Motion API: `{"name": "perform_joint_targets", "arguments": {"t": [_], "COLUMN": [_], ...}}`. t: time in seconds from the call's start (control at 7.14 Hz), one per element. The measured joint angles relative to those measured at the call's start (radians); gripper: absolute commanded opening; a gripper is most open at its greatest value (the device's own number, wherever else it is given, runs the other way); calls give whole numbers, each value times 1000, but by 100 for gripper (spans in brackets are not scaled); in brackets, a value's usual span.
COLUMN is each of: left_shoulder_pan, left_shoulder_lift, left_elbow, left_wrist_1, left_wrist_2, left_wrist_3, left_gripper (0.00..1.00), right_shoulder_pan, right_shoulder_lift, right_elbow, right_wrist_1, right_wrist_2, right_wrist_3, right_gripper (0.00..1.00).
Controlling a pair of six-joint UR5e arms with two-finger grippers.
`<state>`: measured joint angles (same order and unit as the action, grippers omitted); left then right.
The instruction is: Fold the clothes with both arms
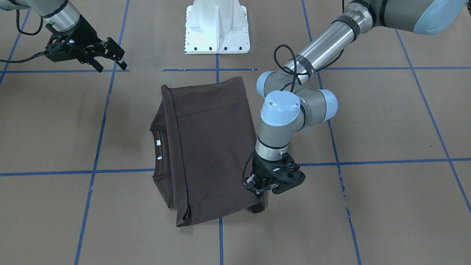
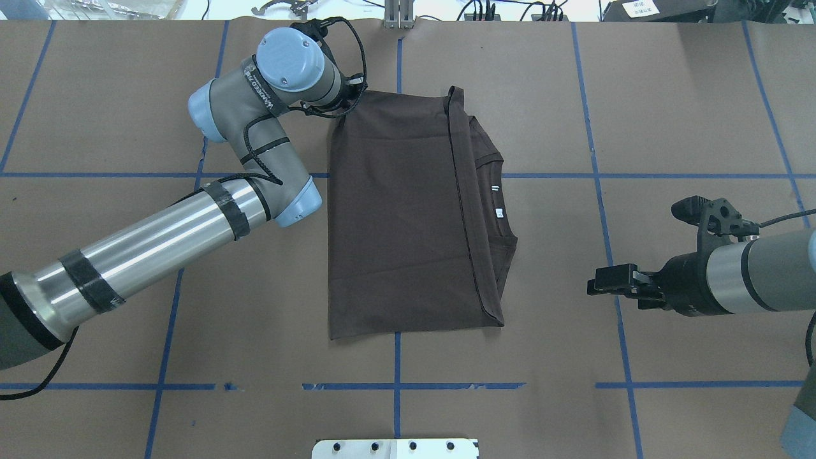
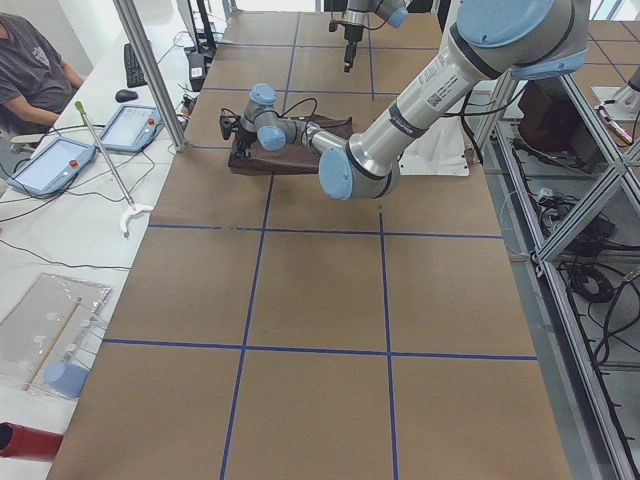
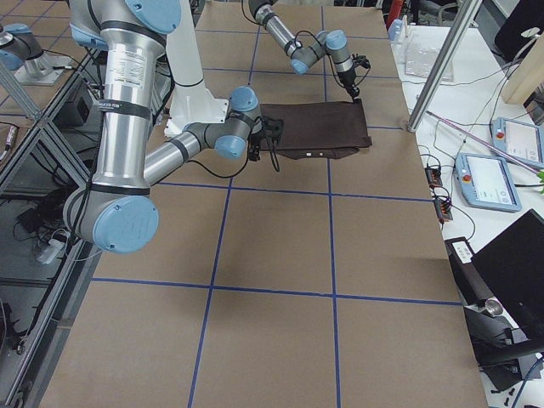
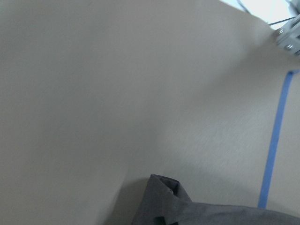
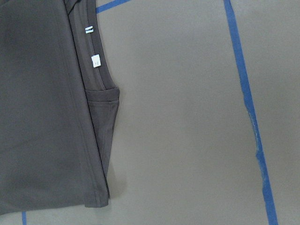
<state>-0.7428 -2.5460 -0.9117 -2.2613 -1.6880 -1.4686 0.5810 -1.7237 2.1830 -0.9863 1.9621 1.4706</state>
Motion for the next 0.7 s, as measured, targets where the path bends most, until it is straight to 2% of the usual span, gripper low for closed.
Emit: {"name": "perform_joint_targets", "arguments": {"t": [0.14, 0.56, 0.7], "left_shoulder_pan": [-1, -14, -36], "left_shoulder_lift": [-14, -23, -22], "left_elbow": [36, 49, 30], "left_wrist_1": [-41, -71, -65], "left_wrist_2": [14, 65, 38], "left_wrist_3": [25, 81, 102], "left_gripper": [99, 100, 100], "right_shoulder_pan": [-1, -1, 0], "right_shoulder_lift": [1, 3, 10], "right_elbow": [-1, -9, -17], "right_wrist_1": [0, 0, -1], "right_wrist_2": [-1, -2, -1], "right_wrist_3": [0, -1, -1], "right_gripper": [100, 100, 100]}}
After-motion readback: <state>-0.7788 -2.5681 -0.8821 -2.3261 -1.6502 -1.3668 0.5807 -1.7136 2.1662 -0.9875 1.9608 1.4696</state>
